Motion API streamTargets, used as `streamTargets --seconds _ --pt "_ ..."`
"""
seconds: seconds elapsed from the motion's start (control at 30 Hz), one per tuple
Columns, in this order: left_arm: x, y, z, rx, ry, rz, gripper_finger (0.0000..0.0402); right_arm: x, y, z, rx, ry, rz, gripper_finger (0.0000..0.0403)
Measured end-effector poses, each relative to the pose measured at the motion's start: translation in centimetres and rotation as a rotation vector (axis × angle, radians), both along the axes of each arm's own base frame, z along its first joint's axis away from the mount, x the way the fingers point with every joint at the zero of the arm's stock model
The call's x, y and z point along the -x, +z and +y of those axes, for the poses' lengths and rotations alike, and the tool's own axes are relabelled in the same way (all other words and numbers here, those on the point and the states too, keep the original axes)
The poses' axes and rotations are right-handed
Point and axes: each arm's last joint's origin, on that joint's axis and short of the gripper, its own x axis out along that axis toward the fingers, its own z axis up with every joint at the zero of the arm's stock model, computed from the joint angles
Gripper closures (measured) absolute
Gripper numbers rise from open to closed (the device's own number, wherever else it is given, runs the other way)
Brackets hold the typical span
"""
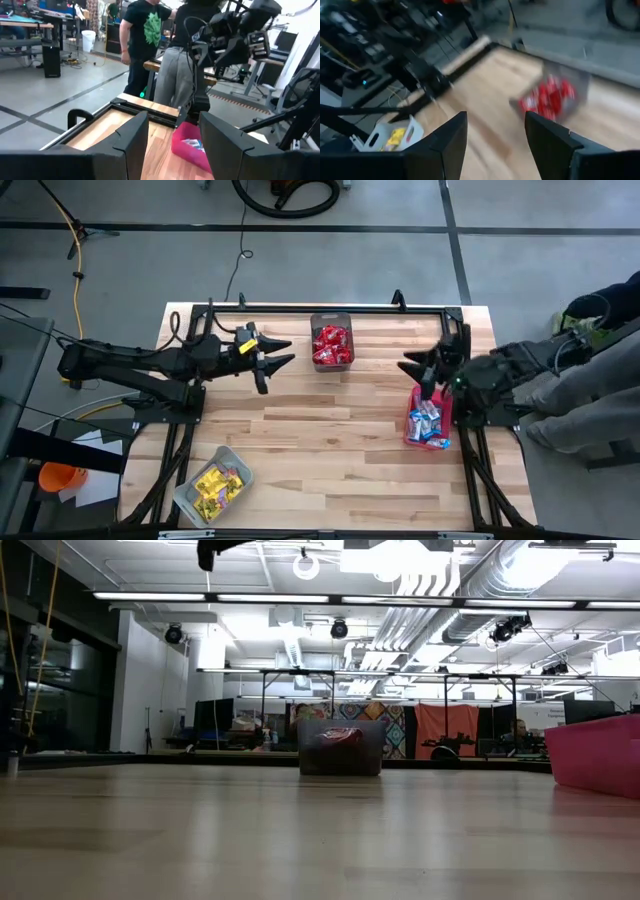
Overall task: Sort candy
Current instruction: Return to Home Position
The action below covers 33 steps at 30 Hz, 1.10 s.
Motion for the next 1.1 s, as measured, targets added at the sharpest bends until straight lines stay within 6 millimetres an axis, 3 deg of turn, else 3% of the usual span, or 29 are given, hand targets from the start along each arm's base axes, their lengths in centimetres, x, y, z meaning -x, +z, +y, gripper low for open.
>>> streamTargets --seconds 0.3,0.63,0.77,0.9,1.0,1.1 --pt "1.0 0.8 -0.6 0.002 -0.027 -0.043 0.0237 -4.1 2.2 -2.7 0.368 0.088 -0.052 0.021" --pt "2.2 1.7 -1.8 0.03 -0.097 -0.087 0.0251 -7.8 1.9 -5.6 0.363 0.32 -0.15 0.0218" --pt "3.7 2.3 -2.7 -0.008 -0.191 -0.095 0.0301 -8.2 2.0 -6.1 0.354 0.374 -0.193 0.0254" --pt "5.4 2.4 -2.9 -0.096 -0.249 -0.094 0.0382 -8.2 2.1 -6.1 0.355 0.413 -0.204 0.033" --pt "6.8 1.7 -2.7 -0.126 -0.252 -0.114 0.039 -8.2 1.9 -6.1 0.345 0.429 -0.182 0.039" --pt "8.2 0.8 -2.3 -0.144 -0.243 -0.134 0.0397 -8.2 1.7 -6.1 0.311 0.426 -0.178 0.0387"
